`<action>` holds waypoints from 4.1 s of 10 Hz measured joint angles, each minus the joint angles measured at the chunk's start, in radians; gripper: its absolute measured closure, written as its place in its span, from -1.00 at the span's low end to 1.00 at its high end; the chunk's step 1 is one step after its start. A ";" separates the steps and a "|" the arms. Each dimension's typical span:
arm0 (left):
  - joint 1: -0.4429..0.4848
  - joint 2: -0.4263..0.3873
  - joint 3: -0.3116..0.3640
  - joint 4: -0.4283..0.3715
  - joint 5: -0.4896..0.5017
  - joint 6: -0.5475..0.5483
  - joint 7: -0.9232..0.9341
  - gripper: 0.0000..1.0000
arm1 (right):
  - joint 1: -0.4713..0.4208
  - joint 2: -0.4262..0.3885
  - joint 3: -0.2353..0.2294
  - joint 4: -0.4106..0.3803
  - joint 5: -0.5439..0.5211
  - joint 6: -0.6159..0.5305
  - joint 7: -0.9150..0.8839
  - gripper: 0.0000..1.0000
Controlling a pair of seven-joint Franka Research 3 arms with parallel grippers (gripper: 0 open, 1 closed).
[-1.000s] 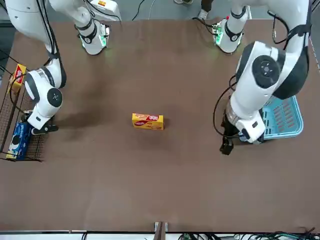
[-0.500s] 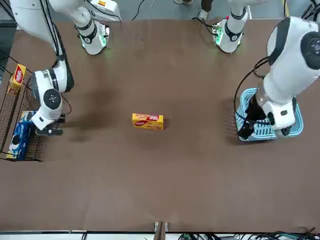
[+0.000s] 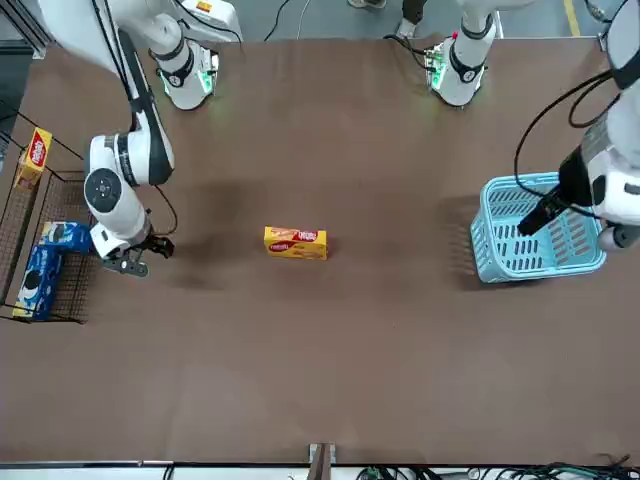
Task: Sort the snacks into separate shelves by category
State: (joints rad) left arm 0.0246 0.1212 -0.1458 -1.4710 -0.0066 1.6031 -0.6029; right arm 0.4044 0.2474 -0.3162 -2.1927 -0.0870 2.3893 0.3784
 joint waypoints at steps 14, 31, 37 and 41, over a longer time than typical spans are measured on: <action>-0.048 -0.052 0.082 -0.008 -0.017 -0.073 0.466 -1.00 | 0.176 -0.040 0.034 0.001 0.691 0.131 -1.130 -1.00; -0.049 -0.047 0.057 0.009 0.007 -0.073 0.486 -1.00 | 0.122 0.087 0.076 -0.077 1.846 -0.131 -2.732 -1.00; -0.047 -0.046 0.062 0.009 0.008 -0.064 0.486 -1.00 | 0.061 0.154 0.077 -0.091 1.920 -0.220 -2.988 -1.00; -0.047 -0.046 0.064 0.015 0.009 -0.056 0.486 -1.00 | 0.058 0.201 0.077 -0.092 1.977 -0.254 -3.091 -1.00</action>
State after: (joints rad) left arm -0.0225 0.0753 -0.0820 -1.4560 0.0028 1.5476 -0.1171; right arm 0.4619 0.4480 -0.2391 -2.2843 1.8898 2.1349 -2.7126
